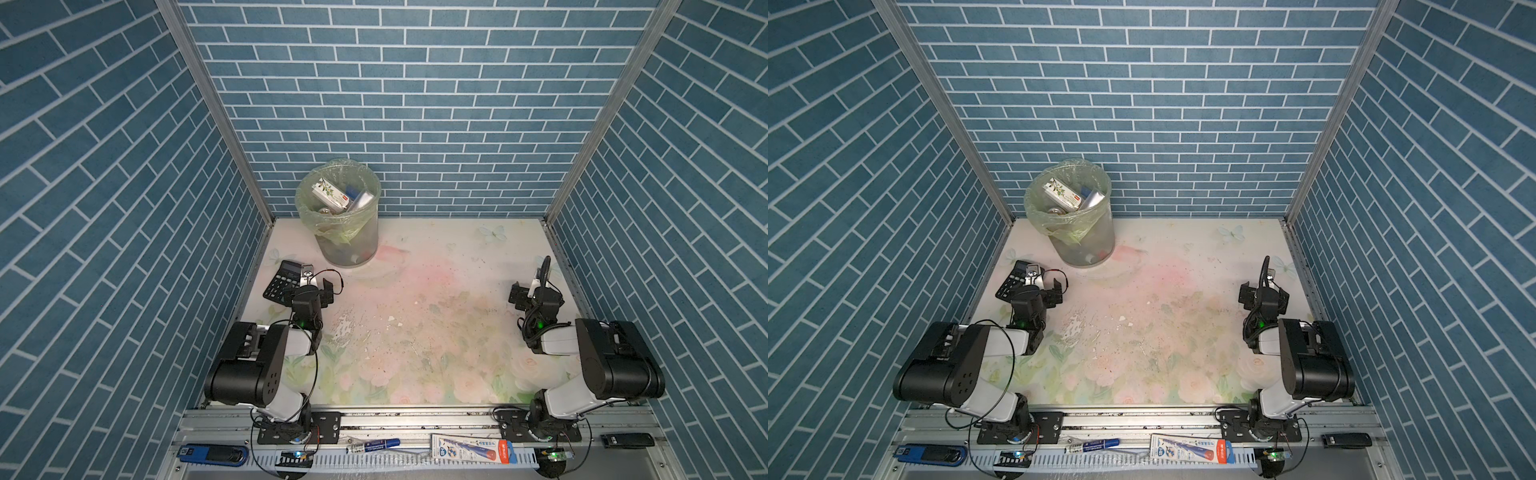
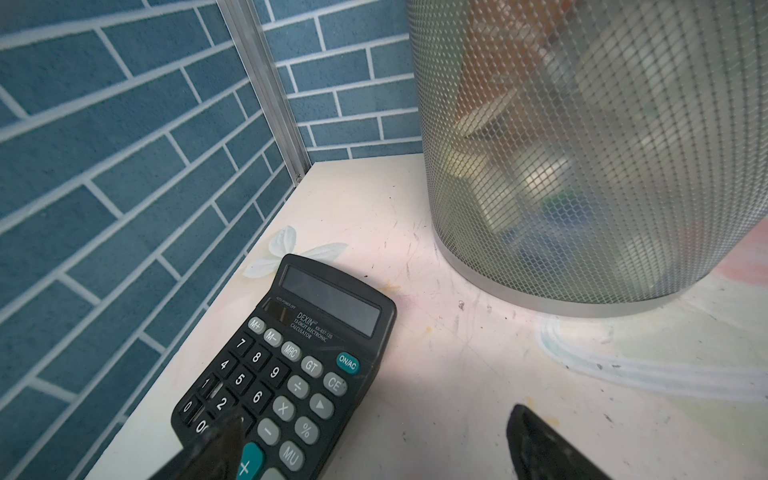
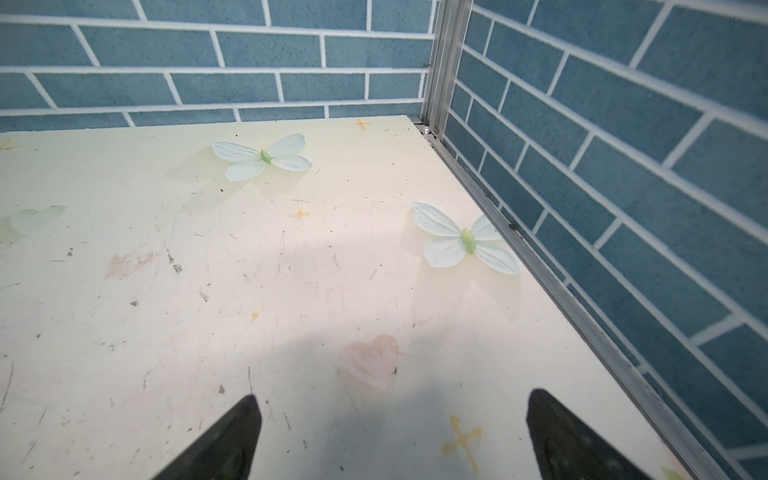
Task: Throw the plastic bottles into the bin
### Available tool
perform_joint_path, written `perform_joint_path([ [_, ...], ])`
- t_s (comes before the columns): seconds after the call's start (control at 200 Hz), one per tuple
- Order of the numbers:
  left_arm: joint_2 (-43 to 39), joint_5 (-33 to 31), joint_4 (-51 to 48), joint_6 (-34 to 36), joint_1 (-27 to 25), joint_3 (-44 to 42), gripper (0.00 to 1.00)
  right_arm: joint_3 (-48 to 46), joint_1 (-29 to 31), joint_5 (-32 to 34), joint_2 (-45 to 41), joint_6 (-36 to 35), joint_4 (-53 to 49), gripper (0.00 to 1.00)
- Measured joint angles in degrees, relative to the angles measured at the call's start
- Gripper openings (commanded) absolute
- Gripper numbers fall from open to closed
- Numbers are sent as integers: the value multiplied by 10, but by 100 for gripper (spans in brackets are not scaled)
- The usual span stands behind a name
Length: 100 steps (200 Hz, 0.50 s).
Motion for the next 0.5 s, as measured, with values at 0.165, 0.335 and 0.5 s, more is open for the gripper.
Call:
perform_joint_path([
  [0.165,0,0,0,0,0,0,99,0,0,-2,0,0,-6,99],
  [0.335,0,0,0,0,0,0,99,0,0,-2,0,0,-8,99],
  [0.5,0,0,0,0,0,0,99,0,0,-2,0,0,-9,99],
])
